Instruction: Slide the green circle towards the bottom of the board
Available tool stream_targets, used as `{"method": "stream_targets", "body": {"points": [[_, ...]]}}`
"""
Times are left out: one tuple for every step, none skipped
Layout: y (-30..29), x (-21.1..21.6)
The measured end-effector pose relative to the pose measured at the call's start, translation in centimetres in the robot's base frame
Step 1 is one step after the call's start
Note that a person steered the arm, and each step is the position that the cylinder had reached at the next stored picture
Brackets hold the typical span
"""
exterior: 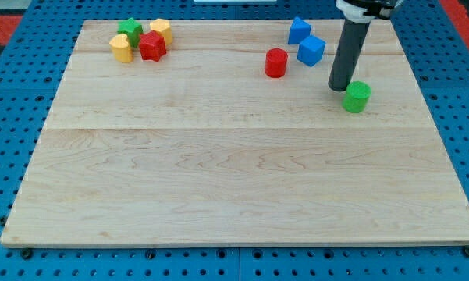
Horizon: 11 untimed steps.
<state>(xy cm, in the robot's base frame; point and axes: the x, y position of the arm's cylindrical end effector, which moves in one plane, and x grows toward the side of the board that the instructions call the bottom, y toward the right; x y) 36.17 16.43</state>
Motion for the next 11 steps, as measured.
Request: {"method": "stream_targets", "body": {"points": [[1.1,-2.2],[2.9,2.7],[1.8,8.6],[-0.1,13.1],[-0.8,16.1],[-1.0,16.0],[-0.9,14.9],[1.5,12.5],[5.4,12.3],[7.2,9.9],[7.3,5.9]]}}
